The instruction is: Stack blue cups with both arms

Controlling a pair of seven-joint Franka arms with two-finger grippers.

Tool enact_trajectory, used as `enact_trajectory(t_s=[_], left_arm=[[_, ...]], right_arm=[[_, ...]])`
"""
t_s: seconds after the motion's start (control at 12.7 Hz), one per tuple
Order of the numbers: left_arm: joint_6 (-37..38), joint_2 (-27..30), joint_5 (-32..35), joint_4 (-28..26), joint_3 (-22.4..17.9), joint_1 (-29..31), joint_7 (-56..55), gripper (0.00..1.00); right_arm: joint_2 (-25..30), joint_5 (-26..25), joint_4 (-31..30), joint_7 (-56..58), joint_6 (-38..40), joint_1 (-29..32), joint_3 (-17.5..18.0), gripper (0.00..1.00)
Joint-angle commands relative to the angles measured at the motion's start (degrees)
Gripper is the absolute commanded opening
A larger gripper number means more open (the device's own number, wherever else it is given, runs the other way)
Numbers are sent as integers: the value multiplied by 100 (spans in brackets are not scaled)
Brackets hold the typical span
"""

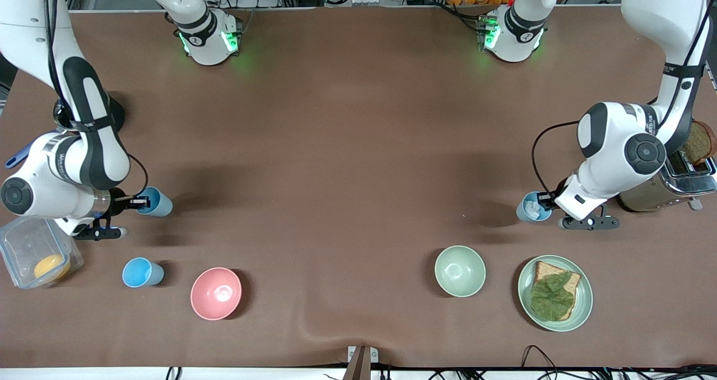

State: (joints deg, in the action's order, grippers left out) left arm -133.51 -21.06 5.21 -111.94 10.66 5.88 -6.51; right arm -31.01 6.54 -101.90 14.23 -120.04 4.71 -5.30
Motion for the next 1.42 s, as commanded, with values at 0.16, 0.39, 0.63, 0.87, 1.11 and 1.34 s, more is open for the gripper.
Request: enact_trajectory(t_s=[0.16, 0.39, 0.63, 0.87, 1.11, 1.34], left_arm=[[466, 110, 103, 260, 59, -17, -17, 0], [668, 102, 103, 418, 120, -34, -52, 0], [677, 102, 103, 418, 120, -34, -61, 0], [677, 84, 103, 418, 120, -17, -43, 0], [677, 84, 103, 427, 120, 1, -8, 0], [677, 93, 103, 436, 120, 10, 10, 0]], right_arm=[[183, 374, 56, -191, 209, -5, 222, 0], [166, 383, 354, -945, 472, -346, 214, 0], [157, 383, 592, -1597, 639, -611, 213, 0], [139, 383, 610, -1958, 657, -787, 213, 0], [139, 383, 601, -1994, 657, -822, 213, 0], [130, 383, 601, -2029, 657, -831, 213, 0]])
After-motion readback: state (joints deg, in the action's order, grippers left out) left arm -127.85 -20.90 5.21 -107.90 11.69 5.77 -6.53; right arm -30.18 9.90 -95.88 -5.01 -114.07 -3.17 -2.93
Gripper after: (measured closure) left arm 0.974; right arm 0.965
